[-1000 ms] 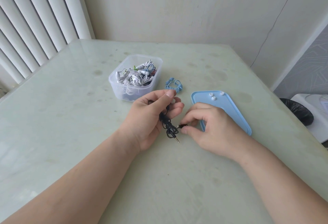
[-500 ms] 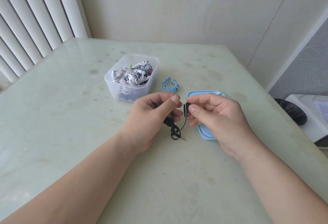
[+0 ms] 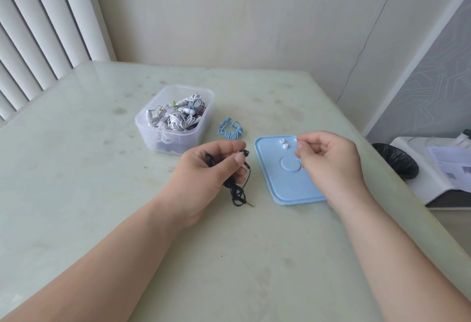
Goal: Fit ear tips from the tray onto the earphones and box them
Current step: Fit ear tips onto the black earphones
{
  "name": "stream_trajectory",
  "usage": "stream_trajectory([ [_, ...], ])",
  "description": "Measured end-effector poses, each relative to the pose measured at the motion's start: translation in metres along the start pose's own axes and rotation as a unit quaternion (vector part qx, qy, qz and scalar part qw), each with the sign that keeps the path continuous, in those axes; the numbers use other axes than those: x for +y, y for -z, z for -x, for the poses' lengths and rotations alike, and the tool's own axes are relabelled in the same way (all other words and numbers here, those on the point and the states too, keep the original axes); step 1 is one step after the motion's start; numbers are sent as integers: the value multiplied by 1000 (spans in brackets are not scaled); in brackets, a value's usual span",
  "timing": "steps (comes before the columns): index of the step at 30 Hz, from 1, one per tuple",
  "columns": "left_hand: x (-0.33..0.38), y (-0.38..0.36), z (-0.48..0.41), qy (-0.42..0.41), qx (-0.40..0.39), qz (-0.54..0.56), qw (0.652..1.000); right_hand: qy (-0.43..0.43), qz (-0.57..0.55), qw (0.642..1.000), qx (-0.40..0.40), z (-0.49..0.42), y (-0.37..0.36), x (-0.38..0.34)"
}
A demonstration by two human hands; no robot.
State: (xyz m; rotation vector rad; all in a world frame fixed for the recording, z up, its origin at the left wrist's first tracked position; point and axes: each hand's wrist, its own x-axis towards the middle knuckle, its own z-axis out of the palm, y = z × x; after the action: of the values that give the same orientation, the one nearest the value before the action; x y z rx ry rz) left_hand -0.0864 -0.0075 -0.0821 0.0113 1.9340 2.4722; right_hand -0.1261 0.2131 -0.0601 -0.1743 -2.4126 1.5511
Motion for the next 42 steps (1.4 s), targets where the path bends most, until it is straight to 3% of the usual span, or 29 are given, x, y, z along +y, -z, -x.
stream_trajectory([
  [8,2,0,1,3,-6,15,1000,32,251,966,-59,-31,-19,2],
  [12,2,1,1,5,-7,28,1000,34,312,948,-54,-37,-23,0],
  [14,3,0,1,8,-8,38,999,55,255,965,-35,-33,-20,-3],
  [17,4,1,0,12,-3,45,999,25,27,997,-71,-9,-20,-21],
  [20,3,2,-1,9,3,43,999,-34,-176,973,-146,17,-28,-30],
  [23,1,1,0,1,7,48,999,-53,-261,945,-187,29,-33,-27],
  [29,-2,2,-2,-9,9,15,1000,-54,-301,921,-239,29,-36,-16],
  [42,-3,1,0,-15,-1,-18,1000,-63,-328,903,-271,25,-35,-15],
])
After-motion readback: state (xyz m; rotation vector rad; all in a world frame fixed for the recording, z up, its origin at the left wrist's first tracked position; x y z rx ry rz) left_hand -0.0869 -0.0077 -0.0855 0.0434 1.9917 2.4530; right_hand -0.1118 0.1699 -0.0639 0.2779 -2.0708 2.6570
